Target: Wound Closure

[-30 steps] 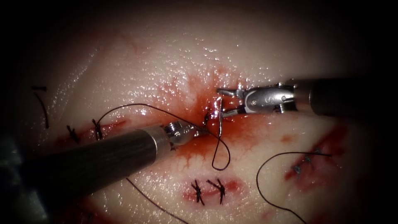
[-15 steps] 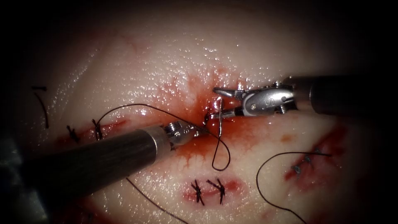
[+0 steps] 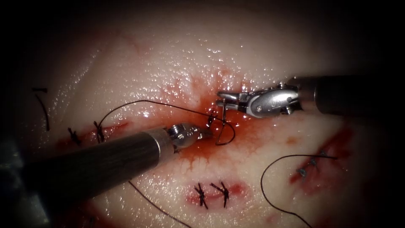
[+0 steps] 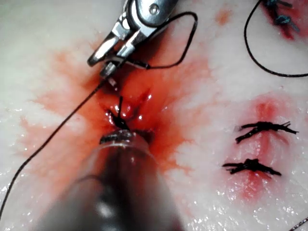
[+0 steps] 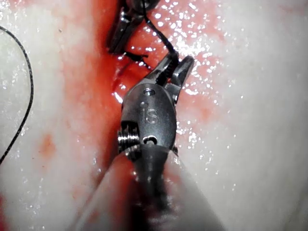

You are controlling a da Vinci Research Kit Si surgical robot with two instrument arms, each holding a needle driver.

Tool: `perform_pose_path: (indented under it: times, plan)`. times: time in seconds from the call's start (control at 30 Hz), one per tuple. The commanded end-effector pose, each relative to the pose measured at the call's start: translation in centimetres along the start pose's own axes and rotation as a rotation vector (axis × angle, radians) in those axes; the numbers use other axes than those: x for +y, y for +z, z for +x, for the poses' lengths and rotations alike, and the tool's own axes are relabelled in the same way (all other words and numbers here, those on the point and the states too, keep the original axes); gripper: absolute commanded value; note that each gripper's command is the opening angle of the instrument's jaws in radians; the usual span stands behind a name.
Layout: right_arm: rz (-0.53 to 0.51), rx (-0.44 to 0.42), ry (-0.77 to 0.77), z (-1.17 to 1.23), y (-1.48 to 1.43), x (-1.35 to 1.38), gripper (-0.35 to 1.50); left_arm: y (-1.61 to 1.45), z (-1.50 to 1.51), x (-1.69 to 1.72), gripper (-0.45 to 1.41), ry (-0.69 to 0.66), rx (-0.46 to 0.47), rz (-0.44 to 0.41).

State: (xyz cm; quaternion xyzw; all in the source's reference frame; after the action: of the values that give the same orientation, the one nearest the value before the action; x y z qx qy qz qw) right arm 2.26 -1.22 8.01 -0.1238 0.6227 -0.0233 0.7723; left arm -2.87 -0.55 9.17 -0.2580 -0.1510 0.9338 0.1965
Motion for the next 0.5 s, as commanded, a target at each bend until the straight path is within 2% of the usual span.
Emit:
perform_pose_path:
  times: [0.03, 0.13, 0.27, 0.5]
  plan:
    - [0.016, -0.006, -0.002, -0.09, 0.05, -0.01, -0.35, 0.08, 0.01, 0.00, -0.18, 0.001, 0.001, -0.001]
    - [0.014, -0.020, 0.000, -0.19, 0.03, -0.04, -0.35, 0.08, 0.02, 0.00, -0.18, 0.001, 0.001, 0.000]
    - [0.008, -0.039, 0.024, -0.42, -0.13, -0.32, -0.35, 0.07, 0.01, 0.00, -0.18, 0.002, 0.001, -0.002]
    - [0.029, -0.064, -0.035, -0.38, -0.17, -0.54, -0.35, 0.07, 0.01, -0.01, -0.18, 0.001, 0.001, -0.002]
